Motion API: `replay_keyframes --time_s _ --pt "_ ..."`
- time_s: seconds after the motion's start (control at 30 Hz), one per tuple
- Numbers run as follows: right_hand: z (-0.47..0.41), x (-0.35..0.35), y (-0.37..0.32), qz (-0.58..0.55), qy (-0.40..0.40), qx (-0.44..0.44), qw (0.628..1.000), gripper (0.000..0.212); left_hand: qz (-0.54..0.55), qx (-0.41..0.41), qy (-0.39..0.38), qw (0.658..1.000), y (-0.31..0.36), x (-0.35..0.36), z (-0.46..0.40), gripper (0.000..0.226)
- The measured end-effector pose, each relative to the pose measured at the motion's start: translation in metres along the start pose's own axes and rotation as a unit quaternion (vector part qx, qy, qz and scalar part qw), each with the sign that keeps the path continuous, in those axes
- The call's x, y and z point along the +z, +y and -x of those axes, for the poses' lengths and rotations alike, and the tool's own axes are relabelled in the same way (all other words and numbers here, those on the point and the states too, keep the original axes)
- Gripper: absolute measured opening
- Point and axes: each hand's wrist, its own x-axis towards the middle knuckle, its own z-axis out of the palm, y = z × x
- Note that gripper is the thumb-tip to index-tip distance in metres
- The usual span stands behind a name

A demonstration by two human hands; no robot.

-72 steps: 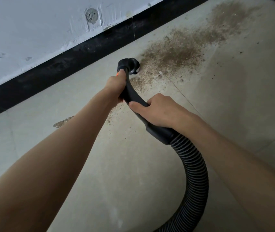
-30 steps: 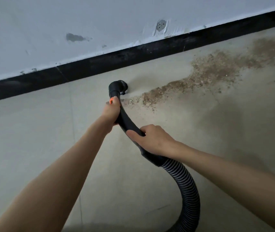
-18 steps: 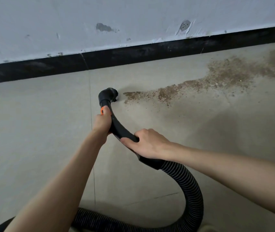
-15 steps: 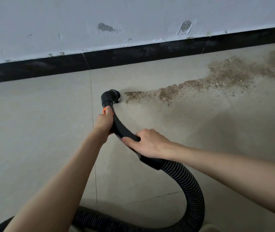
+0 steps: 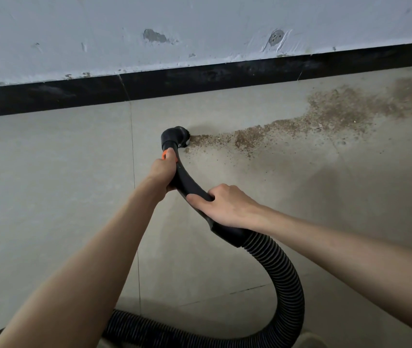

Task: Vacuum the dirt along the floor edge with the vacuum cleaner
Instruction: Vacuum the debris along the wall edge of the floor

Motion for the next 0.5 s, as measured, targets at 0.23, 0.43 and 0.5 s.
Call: replay_keyframes --time_s 0.23,0.43,0.5 --pt "0.000 -0.008 0.003 -0.001 0.006 0.005 1.000 0.056 0.004 -0.003 -0.014 1.000 0.007 0.009 -0.002 0.033" --pt "0.005 -0.010 0.013 -0.013 0.020 0.022 0.999 0.057 -0.019 0.004 -0.021 1.000 0.009 0.025 -0.002 0.034" --pt "0.008 -0.010 0.018 -0.018 0.023 0.029 0.999 0.057 -0.028 0.006 -0.024 0.999 0.009 0.030 -0.001 0.034"
